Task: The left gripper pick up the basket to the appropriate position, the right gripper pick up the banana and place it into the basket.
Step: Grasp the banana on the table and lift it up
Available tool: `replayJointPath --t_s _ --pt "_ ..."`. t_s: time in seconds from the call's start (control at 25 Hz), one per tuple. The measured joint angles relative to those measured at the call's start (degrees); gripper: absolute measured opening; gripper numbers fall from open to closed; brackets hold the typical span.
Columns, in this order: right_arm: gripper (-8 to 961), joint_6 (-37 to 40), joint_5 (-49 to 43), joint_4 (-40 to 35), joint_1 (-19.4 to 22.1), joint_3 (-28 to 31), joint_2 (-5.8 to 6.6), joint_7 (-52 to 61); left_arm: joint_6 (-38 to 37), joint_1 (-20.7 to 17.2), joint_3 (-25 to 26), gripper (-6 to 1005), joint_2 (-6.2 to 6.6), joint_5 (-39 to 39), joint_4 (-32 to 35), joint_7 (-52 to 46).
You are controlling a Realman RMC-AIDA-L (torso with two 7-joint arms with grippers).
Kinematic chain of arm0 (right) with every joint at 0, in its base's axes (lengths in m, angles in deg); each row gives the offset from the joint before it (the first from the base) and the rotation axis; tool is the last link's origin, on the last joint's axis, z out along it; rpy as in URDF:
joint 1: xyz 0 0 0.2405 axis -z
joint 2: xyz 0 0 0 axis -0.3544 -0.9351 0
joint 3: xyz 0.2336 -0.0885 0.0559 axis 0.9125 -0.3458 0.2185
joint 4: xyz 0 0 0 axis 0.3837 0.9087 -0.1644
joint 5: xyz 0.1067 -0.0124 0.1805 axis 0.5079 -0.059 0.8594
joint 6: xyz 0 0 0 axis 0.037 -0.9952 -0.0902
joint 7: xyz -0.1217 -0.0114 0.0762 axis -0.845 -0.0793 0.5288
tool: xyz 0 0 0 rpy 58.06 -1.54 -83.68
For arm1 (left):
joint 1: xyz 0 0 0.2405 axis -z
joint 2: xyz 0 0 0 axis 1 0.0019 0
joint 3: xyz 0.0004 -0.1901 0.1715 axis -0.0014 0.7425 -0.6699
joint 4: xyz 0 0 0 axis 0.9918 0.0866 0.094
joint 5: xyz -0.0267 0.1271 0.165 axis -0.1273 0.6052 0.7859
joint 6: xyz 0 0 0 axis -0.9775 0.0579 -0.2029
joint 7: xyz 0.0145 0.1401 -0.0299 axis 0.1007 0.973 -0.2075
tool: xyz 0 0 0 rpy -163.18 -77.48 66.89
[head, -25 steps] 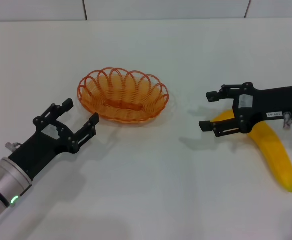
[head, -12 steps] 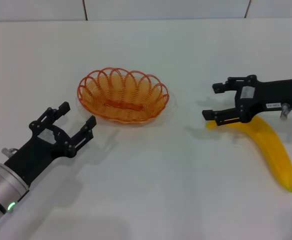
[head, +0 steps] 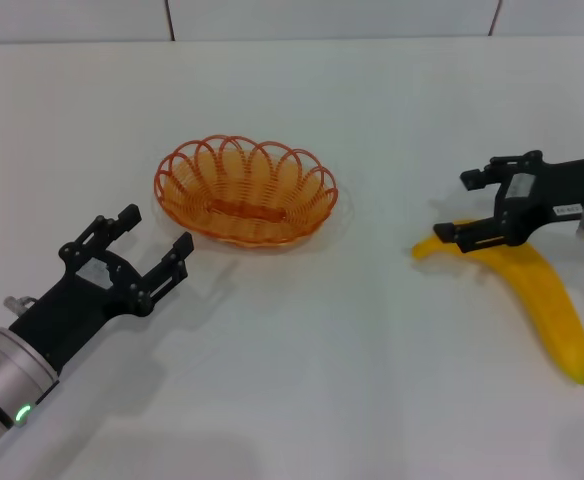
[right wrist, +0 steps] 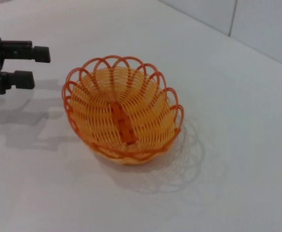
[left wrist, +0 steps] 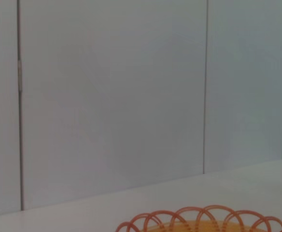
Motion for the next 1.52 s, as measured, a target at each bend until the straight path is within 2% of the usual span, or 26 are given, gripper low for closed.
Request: replayJointPath --t_s 0.04,0.12,0.52,0.8,1.52 --pt "878 0.25 -1.78 -3.25 1.04 -0.21 -0.79 1.37 0.00 0.01 0.00 765 0.00 0.03 0.00 -0.02" --pt "878 0.67 -4.58 -7.57 2.28 -1.46 -1.30 4.34 0.00 0.07 0.00 765 0.00 0.07 0.00 -0.15" --pt "877 2.80 -16.51 -14.65 2.30 -7.41 -1.35 17.54 0.01 0.35 0.00 766 0.09 0.18 0.00 -0.41" --pt "877 2.80 -21.01 -15.51 1.57 -11.39 -1.33 21.37 0.01 0.55 0.00 766 0.09 0.18 0.00 -0.46" --pt "875 2.82 -24.39 -10.41 -2.67 -12.69 -1.16 22.52 0.01 0.75 0.00 766 0.00 0.27 0.00 -0.61"
